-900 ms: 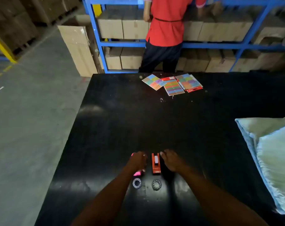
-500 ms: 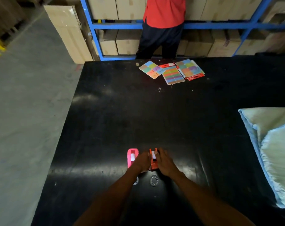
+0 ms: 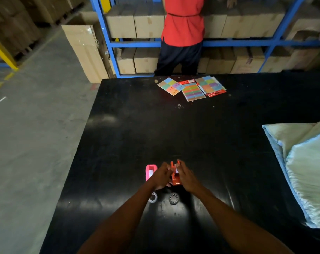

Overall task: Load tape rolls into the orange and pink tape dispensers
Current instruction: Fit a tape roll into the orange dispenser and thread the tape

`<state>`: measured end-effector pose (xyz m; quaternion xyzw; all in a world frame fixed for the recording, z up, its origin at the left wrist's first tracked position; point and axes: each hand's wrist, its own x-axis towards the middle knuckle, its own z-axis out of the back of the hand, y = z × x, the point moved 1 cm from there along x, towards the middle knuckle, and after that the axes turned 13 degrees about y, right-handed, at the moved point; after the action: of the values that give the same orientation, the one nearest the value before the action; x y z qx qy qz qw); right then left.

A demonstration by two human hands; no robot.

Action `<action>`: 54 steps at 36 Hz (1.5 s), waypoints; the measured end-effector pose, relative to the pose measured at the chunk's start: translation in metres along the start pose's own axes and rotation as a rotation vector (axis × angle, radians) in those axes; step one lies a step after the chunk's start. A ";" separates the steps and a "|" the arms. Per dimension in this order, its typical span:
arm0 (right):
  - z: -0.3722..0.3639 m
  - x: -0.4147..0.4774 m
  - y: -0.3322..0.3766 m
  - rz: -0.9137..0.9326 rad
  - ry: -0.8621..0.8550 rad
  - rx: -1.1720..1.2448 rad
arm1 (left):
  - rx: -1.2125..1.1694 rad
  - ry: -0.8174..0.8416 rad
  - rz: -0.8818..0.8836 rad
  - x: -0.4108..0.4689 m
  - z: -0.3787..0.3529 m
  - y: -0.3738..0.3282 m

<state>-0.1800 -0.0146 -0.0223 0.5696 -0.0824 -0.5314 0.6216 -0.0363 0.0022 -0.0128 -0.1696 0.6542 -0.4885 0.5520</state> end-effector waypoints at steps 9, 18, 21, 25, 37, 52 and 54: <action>-0.009 -0.020 0.003 0.031 -0.036 0.014 | 0.031 0.023 -0.009 -0.022 -0.002 -0.005; 0.005 -0.041 0.008 0.024 -0.095 0.041 | 0.068 -0.040 0.072 -0.032 0.010 -0.010; 0.008 -0.040 0.004 0.018 -0.095 0.049 | 0.234 -0.144 0.147 -0.029 0.010 -0.012; 0.012 -0.037 0.004 0.011 -0.086 0.065 | 0.589 -0.248 0.202 -0.012 0.009 -0.005; 0.020 -0.015 -0.012 -0.004 -0.098 0.138 | 0.785 -0.301 0.302 0.026 -0.006 -0.002; 0.018 -0.008 -0.018 -0.033 -0.073 0.174 | 0.815 -0.263 0.319 0.038 -0.009 0.001; 0.018 -0.011 -0.015 -0.035 -0.070 0.174 | 0.837 -0.259 0.315 0.037 -0.010 0.002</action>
<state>-0.2058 -0.0148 -0.0222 0.6039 -0.1402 -0.5525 0.5571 -0.0569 -0.0209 -0.0359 0.1095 0.3443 -0.5956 0.7174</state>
